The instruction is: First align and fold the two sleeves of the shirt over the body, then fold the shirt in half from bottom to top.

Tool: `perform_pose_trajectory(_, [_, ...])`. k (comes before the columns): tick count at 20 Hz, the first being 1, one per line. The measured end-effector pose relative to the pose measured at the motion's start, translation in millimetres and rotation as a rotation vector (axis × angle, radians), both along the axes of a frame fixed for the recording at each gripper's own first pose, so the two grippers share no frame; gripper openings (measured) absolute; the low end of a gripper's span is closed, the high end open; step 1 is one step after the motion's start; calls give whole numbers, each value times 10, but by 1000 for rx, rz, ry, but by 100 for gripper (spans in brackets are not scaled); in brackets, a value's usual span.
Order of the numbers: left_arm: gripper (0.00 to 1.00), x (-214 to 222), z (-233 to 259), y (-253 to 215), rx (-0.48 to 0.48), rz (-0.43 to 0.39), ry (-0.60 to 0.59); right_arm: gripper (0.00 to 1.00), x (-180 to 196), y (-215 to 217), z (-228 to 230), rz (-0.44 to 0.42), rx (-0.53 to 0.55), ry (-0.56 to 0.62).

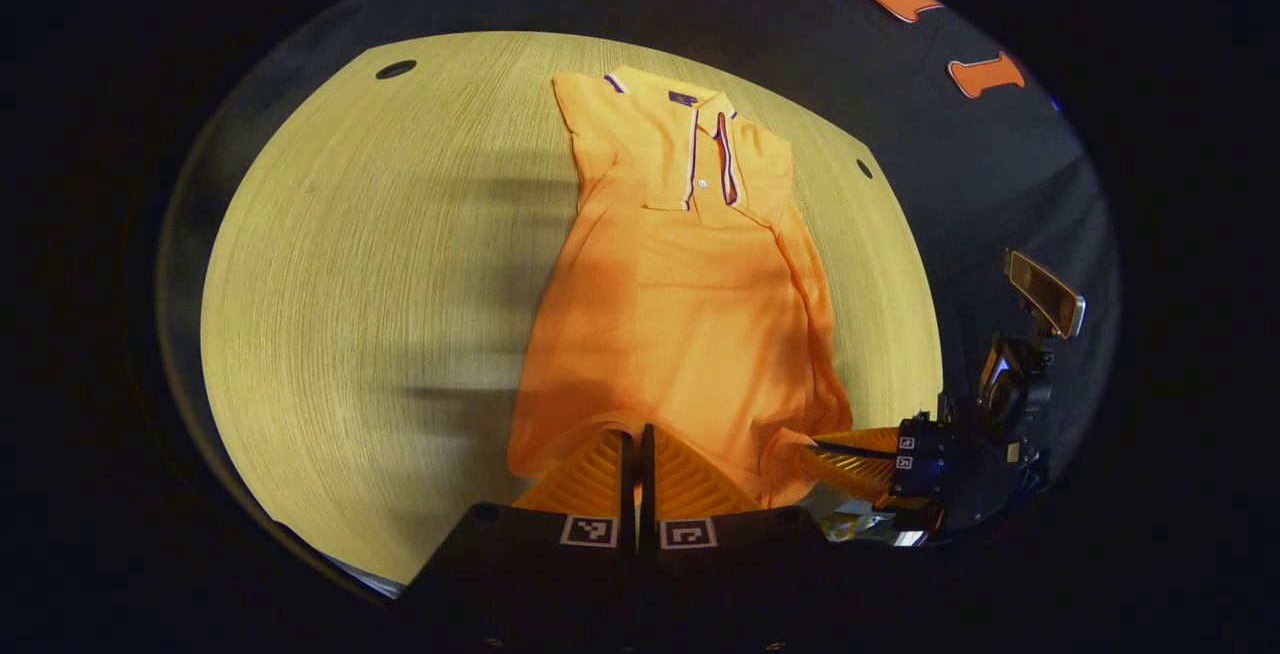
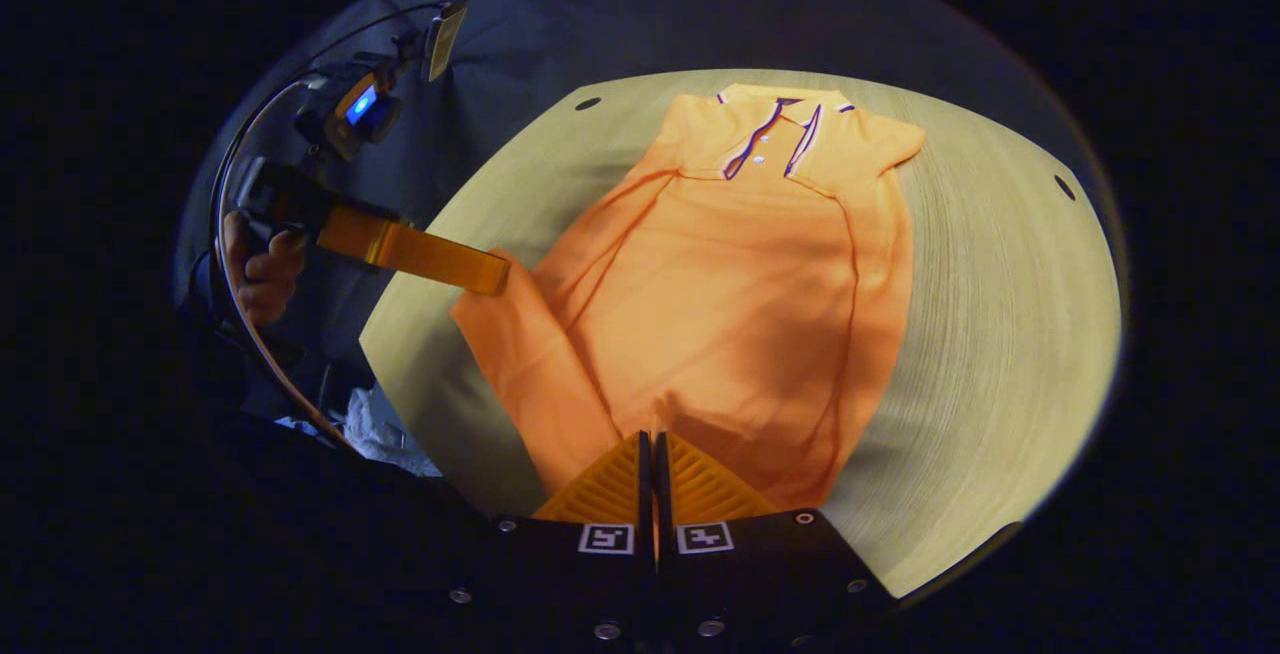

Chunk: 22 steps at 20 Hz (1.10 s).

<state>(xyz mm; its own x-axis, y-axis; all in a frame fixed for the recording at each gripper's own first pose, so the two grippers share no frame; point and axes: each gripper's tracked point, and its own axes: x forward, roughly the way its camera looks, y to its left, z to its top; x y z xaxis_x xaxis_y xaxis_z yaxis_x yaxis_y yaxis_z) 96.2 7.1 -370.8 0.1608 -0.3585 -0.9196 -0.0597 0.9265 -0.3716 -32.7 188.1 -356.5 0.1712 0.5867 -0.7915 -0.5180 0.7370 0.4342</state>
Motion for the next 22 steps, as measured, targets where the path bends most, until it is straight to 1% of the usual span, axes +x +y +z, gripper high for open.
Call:
perform_pose_trajectory(2, [1,14,2,-22,-3,-12,-3,1,-76,7,30,-23,4,38])
perform_pose_trajectory(3, [1,45,12,-25,-4,-18,-10,1,-78,62,93,-49,41,61])
perform_pose_trajectory(4, [1,61,15,-39,-6,-25,-12,1,-173,99,120,-34,49,95])
perform_pose_trajectory(5, [1,93,20,-35,-8,-26,-18,2,-70,78,190,-54,49,49])
perform_pose_trajectory(6, [1,143,53,-59,-23,-25,-27,2,-104,70,197,-22,36,73])
perform_pose_trajectory(8, [1,277,108,-61,-38,-20,-49,2,-2,92,242,-69,52,64])
perform_pose_trajectory(12, [1,673,234,-39,-41,-25,-109,1,544,-6,370,-167,63,4])
perform_pose_trajectory(13, [1,784,280,-42,-48,-28,-123,1,621,-43,393,-184,67,3])
perform_pose_trajectory(15, [1,984,340,-28,-42,-47,-150,1,855,-139,451,-187,37,-47])
perform_pose_trajectory(16, [1,1085,376,-37,-44,-54,-165,1,1014,-190,484,-210,26,-71])
perform_pose_trajectory(17, [1,1202,413,-47,-45,-60,-182,1,1098,-167,557,-216,44,-64])
perform_pose_trajectory(20, [1,1606,504,-30,-38,-76,-230,1,1546,-206,680,-255,38,-128])
perform_pose_trajectory(22, [1,1877,535,-15,-30,-86,-260,1,1821,-201,718,-259,34,-155])
